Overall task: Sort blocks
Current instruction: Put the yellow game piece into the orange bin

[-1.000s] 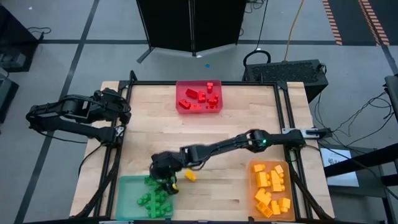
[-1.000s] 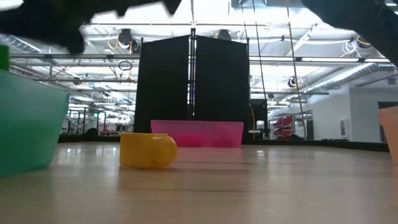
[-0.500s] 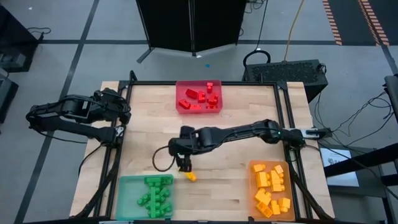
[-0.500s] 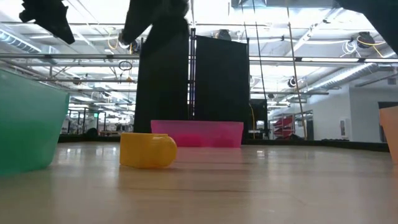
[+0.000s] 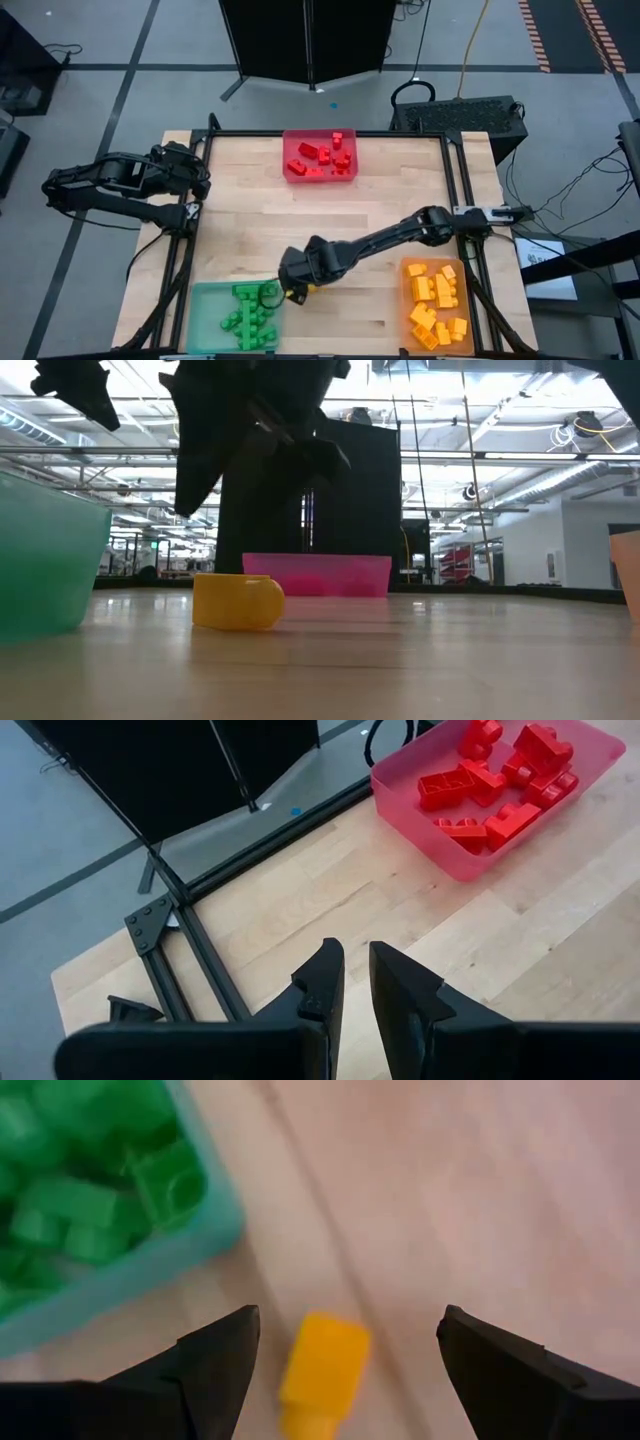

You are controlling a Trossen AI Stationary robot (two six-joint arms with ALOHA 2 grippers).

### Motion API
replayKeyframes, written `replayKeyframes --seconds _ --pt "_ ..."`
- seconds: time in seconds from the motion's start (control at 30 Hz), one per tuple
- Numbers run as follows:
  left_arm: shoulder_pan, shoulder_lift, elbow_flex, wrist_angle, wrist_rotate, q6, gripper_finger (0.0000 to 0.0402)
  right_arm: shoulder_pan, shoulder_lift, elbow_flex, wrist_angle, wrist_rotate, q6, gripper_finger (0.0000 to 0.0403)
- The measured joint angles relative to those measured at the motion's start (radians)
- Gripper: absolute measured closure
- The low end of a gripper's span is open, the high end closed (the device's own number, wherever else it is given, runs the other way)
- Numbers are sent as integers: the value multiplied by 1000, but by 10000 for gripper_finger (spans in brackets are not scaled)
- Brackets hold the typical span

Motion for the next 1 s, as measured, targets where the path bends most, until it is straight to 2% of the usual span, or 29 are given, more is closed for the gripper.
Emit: replayKeyframes --seconds 0.4,0.57,0.73,0.87,0.9,1.0 --pt "0 0 0 1 0 0 343 46 -1 -178 179 -1 86 105" --pt "0 0 0 2 0 0 343 43 0 -258 263 -7 87 122" --pt "0 0 0 2 0 0 343 43 -6 -299 289 -4 85 183" --pt "0 0 0 1 0 0 343 42 -6 -302 280 10 81 280" --pt "0 0 0 2 0 0 343 42 -6 -298 277 9 72 291" --pt "0 0 0 1 0 1 343 43 -3 -282 269 1 33 290"
